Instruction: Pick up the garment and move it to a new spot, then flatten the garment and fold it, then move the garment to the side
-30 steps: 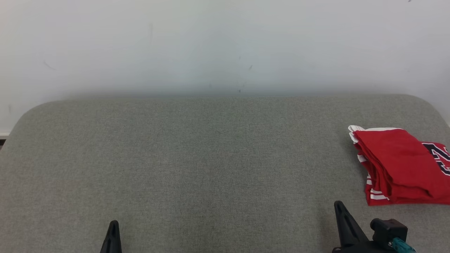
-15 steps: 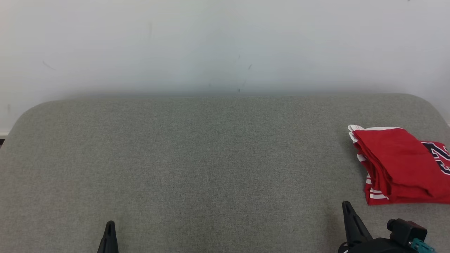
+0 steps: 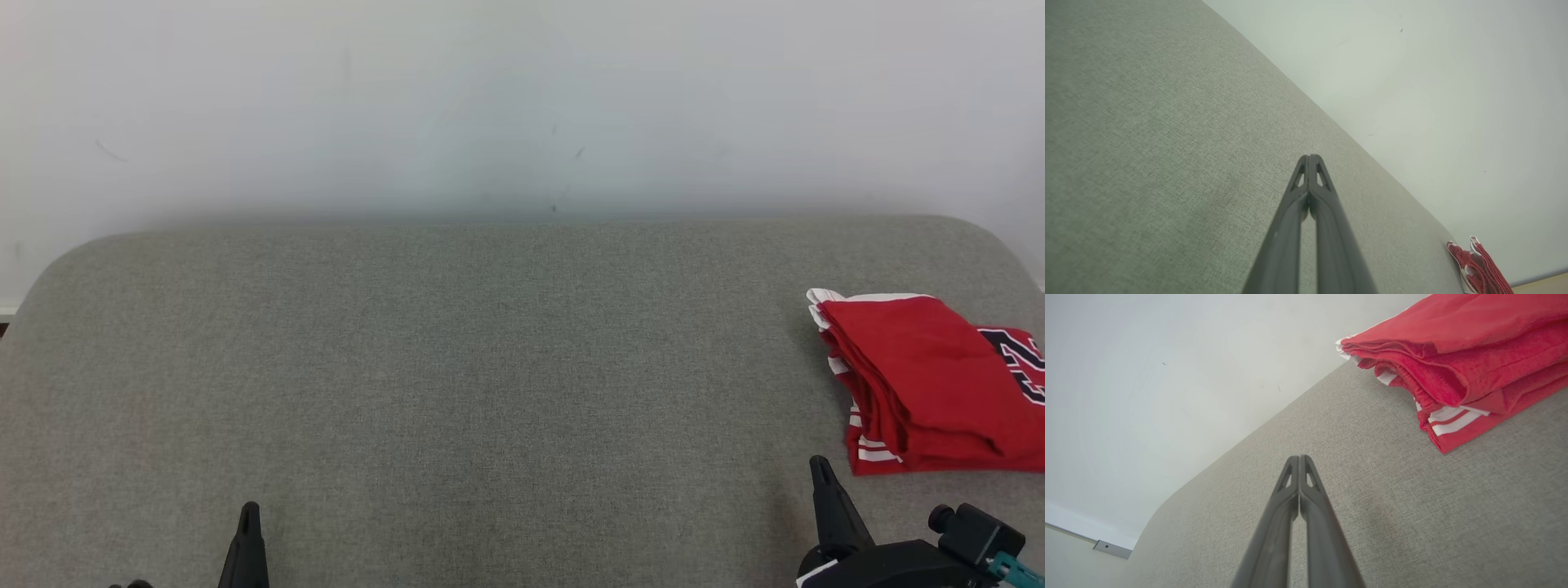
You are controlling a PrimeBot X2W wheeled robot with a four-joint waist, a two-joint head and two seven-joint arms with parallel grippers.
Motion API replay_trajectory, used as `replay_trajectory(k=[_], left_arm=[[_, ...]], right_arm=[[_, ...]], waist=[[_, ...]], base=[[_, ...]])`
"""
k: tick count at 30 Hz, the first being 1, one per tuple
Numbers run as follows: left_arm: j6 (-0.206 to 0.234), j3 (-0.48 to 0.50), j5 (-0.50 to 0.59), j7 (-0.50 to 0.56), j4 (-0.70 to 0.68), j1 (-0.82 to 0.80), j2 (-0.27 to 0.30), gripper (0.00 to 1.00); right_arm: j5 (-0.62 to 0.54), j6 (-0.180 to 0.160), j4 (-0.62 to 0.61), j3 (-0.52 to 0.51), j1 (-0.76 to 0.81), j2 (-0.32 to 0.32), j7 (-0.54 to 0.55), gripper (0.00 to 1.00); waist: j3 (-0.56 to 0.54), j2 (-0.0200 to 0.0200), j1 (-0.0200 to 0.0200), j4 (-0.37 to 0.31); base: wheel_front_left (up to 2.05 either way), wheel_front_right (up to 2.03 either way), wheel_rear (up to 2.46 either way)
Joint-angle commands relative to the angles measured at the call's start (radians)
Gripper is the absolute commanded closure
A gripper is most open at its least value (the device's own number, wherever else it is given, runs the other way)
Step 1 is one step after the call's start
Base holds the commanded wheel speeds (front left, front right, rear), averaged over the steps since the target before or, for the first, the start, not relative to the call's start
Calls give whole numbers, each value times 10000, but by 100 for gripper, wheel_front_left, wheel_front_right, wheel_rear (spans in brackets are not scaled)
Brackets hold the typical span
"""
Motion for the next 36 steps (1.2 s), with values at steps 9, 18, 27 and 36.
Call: replay_trajectory(k=[9,18,27,36], left_arm=[[-34,138,-1261,401,8,-499,69,100],[-43,229,-2235,727,107,-691,73,100],[-52,301,-3006,996,191,-862,75,100],[-60,382,-3833,1292,280,-1033,75,100]], right_arm=[[1428,2,-201,-167,-262,-8,194,100],[2557,3,-245,-276,-318,-9,337,100],[3486,4,-281,-369,-346,-10,458,100],[4442,5,-320,-466,-391,-12,592,100]], waist=[[15,0,0,-14],[31,0,0,-27],[44,0,-1,-40],[60,0,-1,-53]], base=[[0,0,0],[0,0,0],[0,0,0],[0,0,0]])
